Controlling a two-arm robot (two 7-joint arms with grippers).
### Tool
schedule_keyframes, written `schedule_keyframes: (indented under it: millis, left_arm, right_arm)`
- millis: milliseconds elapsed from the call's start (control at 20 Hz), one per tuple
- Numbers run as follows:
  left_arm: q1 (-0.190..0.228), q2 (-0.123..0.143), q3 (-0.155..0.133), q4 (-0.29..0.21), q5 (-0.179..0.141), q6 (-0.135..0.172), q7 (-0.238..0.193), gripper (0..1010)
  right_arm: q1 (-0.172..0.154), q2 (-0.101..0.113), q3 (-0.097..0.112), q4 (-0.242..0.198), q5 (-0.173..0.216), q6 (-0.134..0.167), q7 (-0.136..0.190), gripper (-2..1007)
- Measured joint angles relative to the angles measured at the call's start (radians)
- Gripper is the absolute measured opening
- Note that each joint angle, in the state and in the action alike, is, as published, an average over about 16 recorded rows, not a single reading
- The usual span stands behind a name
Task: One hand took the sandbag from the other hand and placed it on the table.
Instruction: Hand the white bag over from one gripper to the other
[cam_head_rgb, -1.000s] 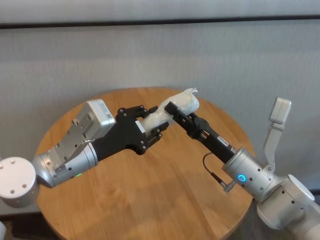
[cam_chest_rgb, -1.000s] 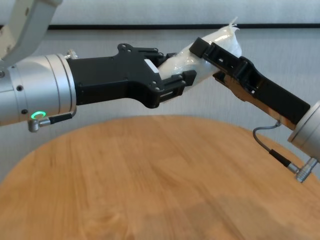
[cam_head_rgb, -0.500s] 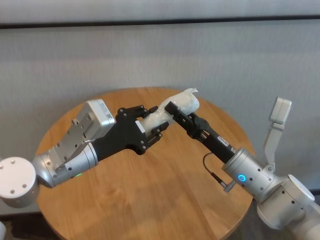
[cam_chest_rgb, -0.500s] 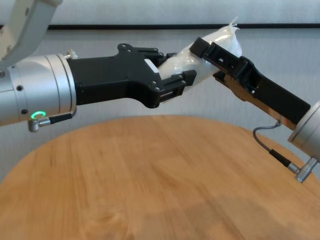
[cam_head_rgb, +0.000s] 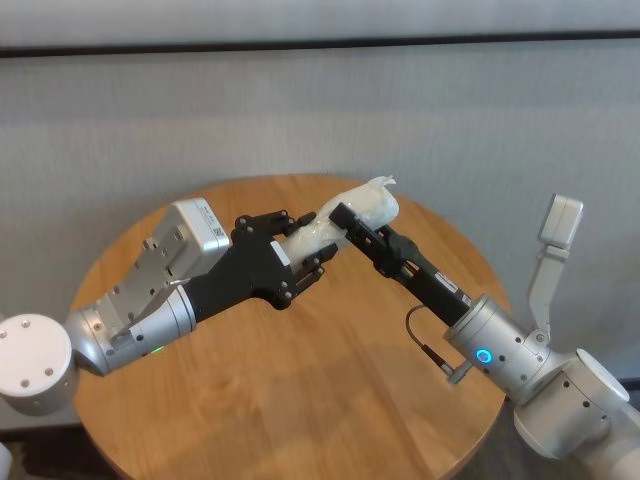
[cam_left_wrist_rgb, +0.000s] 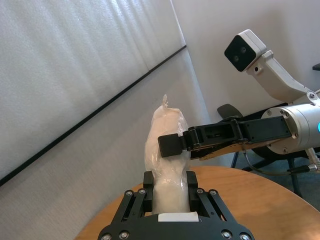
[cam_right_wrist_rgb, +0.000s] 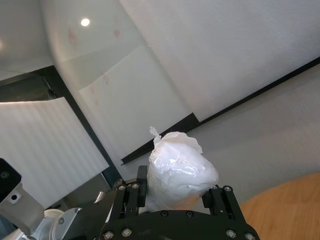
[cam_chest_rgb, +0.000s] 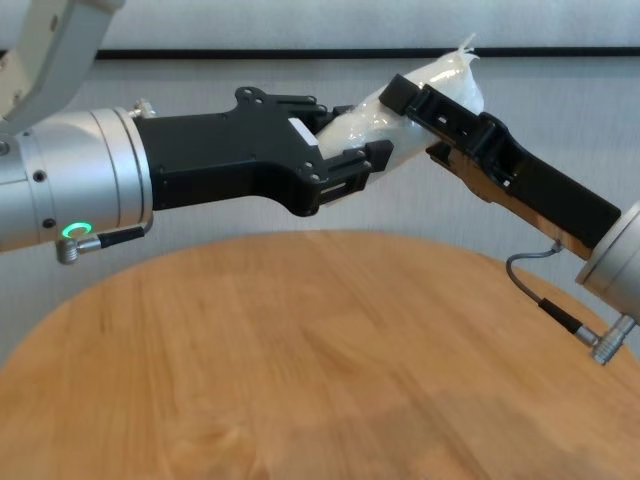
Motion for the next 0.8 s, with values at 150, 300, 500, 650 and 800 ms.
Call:
schedule_keyframes:
  millis: [150,300,500,650,800]
  left_arm:
    - [0.000,0.000,0.000,0.000,0.000,0.000,0.000,411]
    - [0.000,0.000,0.000,0.000,0.000,0.000,0.000,412]
    - [0.000,0.000,0.000,0.000,0.000,0.000,0.000,439]
    - [0.000,0.000,0.000,0.000,0.000,0.000,0.000,486]
    - [0.000,0.000,0.000,0.000,0.000,0.000,0.000,554]
  right_arm:
    - [0.000,0.000,0.000,0.000,0.000,0.000,0.000,599]
    - [0.000,0.000,0.000,0.000,0.000,0.000,0.000,599]
    - [0.000,0.000,0.000,0.000,0.000,0.000,0.000,599]
    - [0.000,0.000,0.000,0.000,0.000,0.000,0.000,599]
    - [0.000,0.000,0.000,0.000,0.000,0.000,0.000,599]
